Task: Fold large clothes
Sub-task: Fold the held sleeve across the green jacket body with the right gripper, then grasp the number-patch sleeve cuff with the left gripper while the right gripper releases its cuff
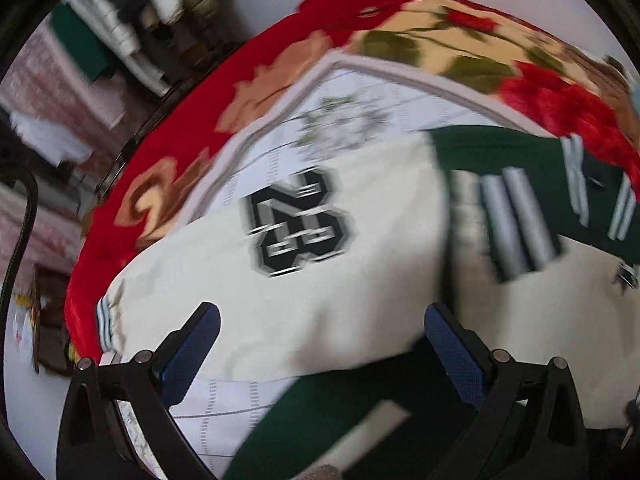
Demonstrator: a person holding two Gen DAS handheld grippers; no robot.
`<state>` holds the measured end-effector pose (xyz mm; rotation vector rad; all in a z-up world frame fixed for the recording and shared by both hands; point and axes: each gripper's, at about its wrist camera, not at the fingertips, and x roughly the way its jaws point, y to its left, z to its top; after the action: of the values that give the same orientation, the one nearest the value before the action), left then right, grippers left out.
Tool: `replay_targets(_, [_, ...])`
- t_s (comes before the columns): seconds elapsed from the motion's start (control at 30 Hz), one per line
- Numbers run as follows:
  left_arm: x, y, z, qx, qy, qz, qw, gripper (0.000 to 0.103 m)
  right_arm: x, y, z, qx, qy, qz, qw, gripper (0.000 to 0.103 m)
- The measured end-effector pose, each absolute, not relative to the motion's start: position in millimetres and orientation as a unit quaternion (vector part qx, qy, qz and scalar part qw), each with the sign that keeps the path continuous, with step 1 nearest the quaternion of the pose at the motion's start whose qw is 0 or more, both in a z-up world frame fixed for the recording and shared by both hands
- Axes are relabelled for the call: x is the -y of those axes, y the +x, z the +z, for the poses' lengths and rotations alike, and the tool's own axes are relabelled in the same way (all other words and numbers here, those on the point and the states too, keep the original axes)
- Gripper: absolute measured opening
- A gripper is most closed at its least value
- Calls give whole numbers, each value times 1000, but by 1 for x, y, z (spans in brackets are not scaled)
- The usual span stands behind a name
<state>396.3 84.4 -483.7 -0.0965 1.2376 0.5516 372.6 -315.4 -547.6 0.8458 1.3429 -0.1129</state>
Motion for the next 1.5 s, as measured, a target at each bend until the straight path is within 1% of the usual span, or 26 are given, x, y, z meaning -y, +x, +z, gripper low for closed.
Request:
replay_targets(0.03, [-71, 404, -487, -574, -37, 244, 781, 103, 337, 368, -558, -603, 383, -64, 697, 57])
replay_targets(0.07, [-59, 410, -488, -572, -32, 237, 784, 103, 356, 366, -570, -608, 367, -88, 698, 39])
replay_targets(0.1, [-48, 415, -491, -569, -24, 232, 788, 103, 374, 363, -579, -608, 355, -119, 700, 36])
replay_targets(0.13, [-37, 421, -495, -568, -12, 227, 791, 103, 389, 359, -586, -600, 355, -142, 703, 35])
replay_targets(0.17, [-26, 428, -501, -567, 3, 222, 793, 103, 407, 355, -592, -589, 365, -161, 702, 33])
replay_targets(0.27, [-12, 444, -524, -576, 24, 222, 787, 103, 431, 350, -593, -578, 364, -196, 703, 33])
replay_targets(0.33, [-14, 451, -536, -587, 27, 234, 775, 103, 427, 353, -588, -594, 346, -197, 699, 36])
replay_targets(0.4, [-27, 454, -549, -601, 9, 251, 758, 103, 404, 362, -575, -610, 314, -184, 704, 36])
replay_targets(0.53, [-51, 447, -560, -610, -18, 277, 742, 103, 363, 362, -554, -626, 284, -143, 712, 39])
replay_targets(0.6, [-64, 437, -559, -614, -29, 284, 736, 103, 335, 361, -546, -633, 286, -109, 711, 51])
replay_targets(0.67, [-78, 423, -550, -612, -36, 292, 734, 103, 304, 363, -539, -638, 283, -68, 713, 53])
replay_targets(0.77, [-113, 386, -526, -606, -63, 315, 728, 103, 254, 372, -535, -650, 263, -11, 713, 56])
replay_targets(0.83, [-137, 361, -518, -608, -84, 326, 718, 103, 216, 381, -534, -658, 259, 21, 707, 56])
replay_targets(0.93, [-188, 311, -515, -621, -161, 347, 684, 103, 160, 397, -536, -666, 240, 65, 703, 56])
replay_targets(1.0, [-223, 273, -523, -621, -235, 358, 656, 103, 119, 405, -538, -666, 228, 94, 704, 56])
replay_targets(1.13, [-285, 214, -558, -596, -377, 373, 603, 103, 64, 410, -534, -667, 197, 118, 709, 56])
replay_targets(1.23, [-325, 187, -590, -552, -479, 368, 575, 103, 29, 414, -536, -667, 172, 129, 714, 56])
replay_targets(1.27, [-340, 182, -600, -525, -513, 362, 574, 103, 18, 415, -538, -666, 162, 131, 717, 56])
replay_targets(1.33, [-361, 182, -606, -488, -533, 370, 584, 103, 7, 414, -543, -661, 147, 130, 724, 58])
replay_targets(1.4, [-381, 188, -609, -461, -531, 390, 595, 103, 1, 411, -543, -653, 142, 125, 733, 69])
replay_targets(1.47, [-401, 199, -609, -444, -514, 412, 608, 103, 1, 407, -540, -641, 143, 119, 745, 70])
replay_targets(1.5, [-407, 203, -609, -440, -505, 421, 612, 100, 1, 406, -537, -635, 140, 117, 751, 70])
